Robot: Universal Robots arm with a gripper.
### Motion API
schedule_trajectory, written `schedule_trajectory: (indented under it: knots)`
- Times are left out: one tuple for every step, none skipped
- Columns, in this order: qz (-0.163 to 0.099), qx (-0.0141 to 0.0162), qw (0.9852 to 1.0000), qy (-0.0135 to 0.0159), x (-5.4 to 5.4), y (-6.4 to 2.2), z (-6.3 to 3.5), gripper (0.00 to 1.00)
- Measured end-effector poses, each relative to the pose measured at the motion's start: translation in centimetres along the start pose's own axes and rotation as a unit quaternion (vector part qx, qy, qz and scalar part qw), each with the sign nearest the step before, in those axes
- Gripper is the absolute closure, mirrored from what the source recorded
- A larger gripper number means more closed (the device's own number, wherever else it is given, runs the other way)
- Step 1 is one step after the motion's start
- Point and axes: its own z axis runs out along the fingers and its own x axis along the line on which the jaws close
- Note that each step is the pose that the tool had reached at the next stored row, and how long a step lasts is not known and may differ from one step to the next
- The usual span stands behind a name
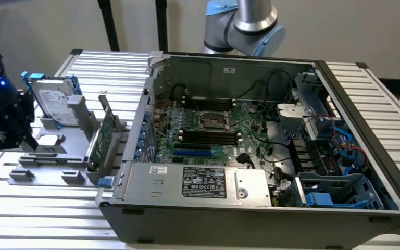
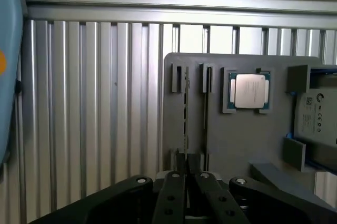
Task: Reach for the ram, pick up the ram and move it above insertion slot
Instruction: 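Pick up the ram and move it above insertion slot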
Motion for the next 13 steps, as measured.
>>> schedule_trajectory:
  knots:
    - [0.000, 0.0000, 1.0000, -0.0001, 0.0, -0.18, -0.49, 0.87]
    - [0.000, -0.0001, 1.0000, 0.0000, 0.0, -0.41, -0.95, 0.87]
    - [0.000, -0.0001, 1.0000, 0.0000, -0.1, -0.73, -1.40, 0.87]
    - [0.000, -0.0001, 1.0000, -0.0001, -0.1, -1.08, -1.85, 0.87]
    - [0.000, -0.0002, 1.0000, -0.0001, -0.1, -1.51, -2.32, 0.87]
    - [0.000, -0.0005, 1.0000, -0.0001, -0.1, -1.95, -2.77, 0.87]
    - [0.000, -0.0007, 1.0000, -0.0002, -0.1, -2.39, -3.23, 0.87]
    - [0.000, -0.0009, 1.0000, -0.0003, -0.1, -2.84, -3.69, 0.87]
    - [0.000, -0.0013, 1.0000, -0.0005, -0.1, -3.28, -4.14, 0.87]
    - [0.000, -0.0017, 1.0000, -0.0006, -0.2, -3.73, -4.62, 0.87]
    - [0.000, -0.0021, 1.0000, -0.0010, -0.2, -4.17, -5.09, 0.87]
    - [0.000, -0.0024, 1.0000, -0.0015, -0.2, -4.61, -5.53, 0.87]
    - [0.000, -0.0029, 1.0000, -0.0021, -0.2, -5.10, -6.01, 0.87]
